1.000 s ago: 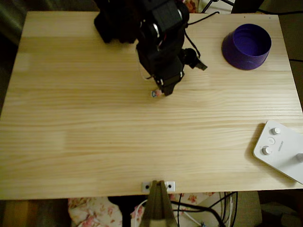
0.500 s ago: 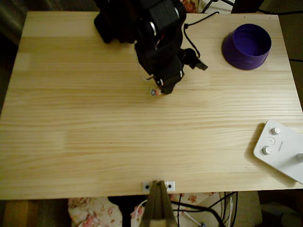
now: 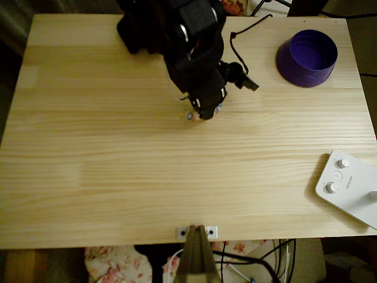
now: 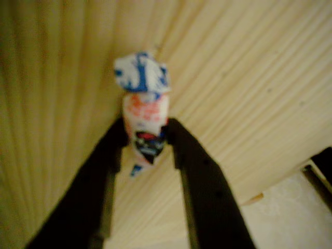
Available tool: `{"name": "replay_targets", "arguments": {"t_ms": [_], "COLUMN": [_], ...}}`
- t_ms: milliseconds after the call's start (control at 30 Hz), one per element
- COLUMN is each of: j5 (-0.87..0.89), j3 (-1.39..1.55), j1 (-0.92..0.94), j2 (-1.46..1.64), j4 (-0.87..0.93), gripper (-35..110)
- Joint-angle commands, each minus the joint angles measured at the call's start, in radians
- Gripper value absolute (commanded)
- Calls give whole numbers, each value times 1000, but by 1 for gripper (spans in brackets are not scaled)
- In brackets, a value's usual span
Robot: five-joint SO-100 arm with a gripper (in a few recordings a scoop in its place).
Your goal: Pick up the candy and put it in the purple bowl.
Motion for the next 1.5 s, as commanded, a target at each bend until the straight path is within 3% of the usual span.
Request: {"name": "replay_targets", "arguments": {"t_ms": [0, 400, 900, 1467], "j5": [-5, 103, 268, 526], "j3": [8, -12, -127, -339], "j1": [-5, -2, -29, -253], "j2": [58, 158, 276, 350], "j4": [2, 100, 365, 637], "gripper": [2, 2, 2, 2]}}
